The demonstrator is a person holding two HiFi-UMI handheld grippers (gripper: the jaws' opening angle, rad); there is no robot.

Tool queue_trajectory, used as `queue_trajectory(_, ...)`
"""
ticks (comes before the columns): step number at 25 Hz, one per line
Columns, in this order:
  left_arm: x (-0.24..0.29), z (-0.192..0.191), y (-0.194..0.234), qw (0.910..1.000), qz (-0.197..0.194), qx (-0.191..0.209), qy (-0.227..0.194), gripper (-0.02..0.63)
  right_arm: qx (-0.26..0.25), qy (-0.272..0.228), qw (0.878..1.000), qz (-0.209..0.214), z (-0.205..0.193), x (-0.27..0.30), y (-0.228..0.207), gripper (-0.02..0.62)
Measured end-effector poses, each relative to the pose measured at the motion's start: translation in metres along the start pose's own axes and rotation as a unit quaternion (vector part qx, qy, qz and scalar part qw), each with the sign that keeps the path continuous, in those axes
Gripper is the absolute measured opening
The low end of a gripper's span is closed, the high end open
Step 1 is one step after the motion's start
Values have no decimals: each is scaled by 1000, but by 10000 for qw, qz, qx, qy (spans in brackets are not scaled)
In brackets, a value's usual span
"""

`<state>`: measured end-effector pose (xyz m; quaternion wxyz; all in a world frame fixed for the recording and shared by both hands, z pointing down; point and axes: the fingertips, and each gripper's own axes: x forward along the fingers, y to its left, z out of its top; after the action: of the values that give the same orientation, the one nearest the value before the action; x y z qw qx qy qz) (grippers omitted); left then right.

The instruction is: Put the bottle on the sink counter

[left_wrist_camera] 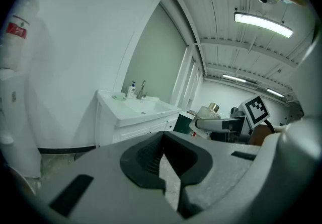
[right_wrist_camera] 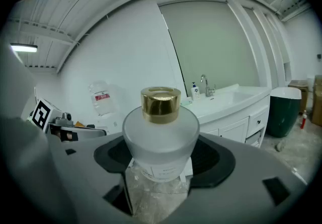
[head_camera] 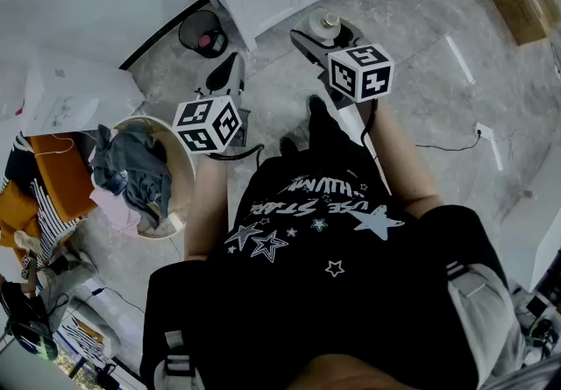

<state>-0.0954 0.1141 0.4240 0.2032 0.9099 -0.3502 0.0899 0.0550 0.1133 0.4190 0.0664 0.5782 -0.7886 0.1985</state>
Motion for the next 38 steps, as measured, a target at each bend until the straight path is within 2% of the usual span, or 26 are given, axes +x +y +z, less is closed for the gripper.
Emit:
queue_trajectory(15, 1, -2, 3, 10000, -34, -13, 24, 7, -54, 85, 9999, 35, -2, 6, 4, 322)
queue_trajectory(25, -7, -5, 20, 9999, 52, -88, 50, 8, 42, 79, 9999, 54, -2, 16, 7, 322)
queue_trajectory(32, 11, 12, 53, 9995, 250, -180, -7, 7, 54, 106, 9998, 133, 19, 61, -10, 321)
queue_trajectory(38, 49, 31, 98, 9982, 541, -268, -11, 8, 41, 166, 9993, 319, 44, 127, -38, 322)
